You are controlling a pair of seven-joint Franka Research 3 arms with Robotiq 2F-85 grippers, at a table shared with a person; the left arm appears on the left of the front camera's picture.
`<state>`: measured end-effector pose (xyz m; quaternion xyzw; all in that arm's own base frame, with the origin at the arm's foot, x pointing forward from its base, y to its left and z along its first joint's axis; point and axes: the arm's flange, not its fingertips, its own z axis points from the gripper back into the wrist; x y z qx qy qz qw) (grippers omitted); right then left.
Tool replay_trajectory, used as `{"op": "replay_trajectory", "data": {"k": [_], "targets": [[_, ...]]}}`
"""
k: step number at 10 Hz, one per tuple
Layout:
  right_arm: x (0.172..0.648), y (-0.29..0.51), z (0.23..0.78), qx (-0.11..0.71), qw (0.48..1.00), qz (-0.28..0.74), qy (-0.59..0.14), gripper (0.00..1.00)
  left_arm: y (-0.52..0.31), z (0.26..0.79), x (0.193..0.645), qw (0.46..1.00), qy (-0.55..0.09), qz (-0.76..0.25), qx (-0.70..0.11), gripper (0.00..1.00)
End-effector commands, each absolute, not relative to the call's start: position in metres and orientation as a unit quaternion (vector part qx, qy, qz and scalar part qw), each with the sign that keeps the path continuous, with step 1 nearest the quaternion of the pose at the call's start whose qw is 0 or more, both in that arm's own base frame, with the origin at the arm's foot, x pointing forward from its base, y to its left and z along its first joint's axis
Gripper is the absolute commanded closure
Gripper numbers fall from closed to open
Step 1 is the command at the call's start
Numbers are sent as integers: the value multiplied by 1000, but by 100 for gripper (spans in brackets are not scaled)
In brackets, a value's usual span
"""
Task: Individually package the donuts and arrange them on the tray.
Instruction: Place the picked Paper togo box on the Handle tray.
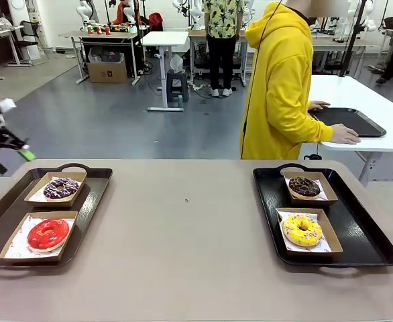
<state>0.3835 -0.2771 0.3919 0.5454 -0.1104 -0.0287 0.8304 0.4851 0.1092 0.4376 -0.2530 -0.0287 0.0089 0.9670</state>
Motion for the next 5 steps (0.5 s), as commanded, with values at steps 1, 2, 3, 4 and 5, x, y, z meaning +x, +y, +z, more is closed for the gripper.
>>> {"op": "replay_trajectory", "data": {"k": [1,2,3,4,5], "targets": [[381,-277,394,544,832,-28,-104,0,159,438,438,934,-67,2,-352,1],[381,-277,394,544,832,-28,-104,0,186,437,414,910,-104,-1,-401,1],[381,-277,394,544,832,-28,-104,0,209,435,389,884,-136,5,-447,1],[381,-277,394,544,832,-28,-104,0,230,432,375,859,-164,15,-486,1],[381,-277,394,544,832,-28,-104,0,246,426,363,837,-179,30,-517,1]]}}
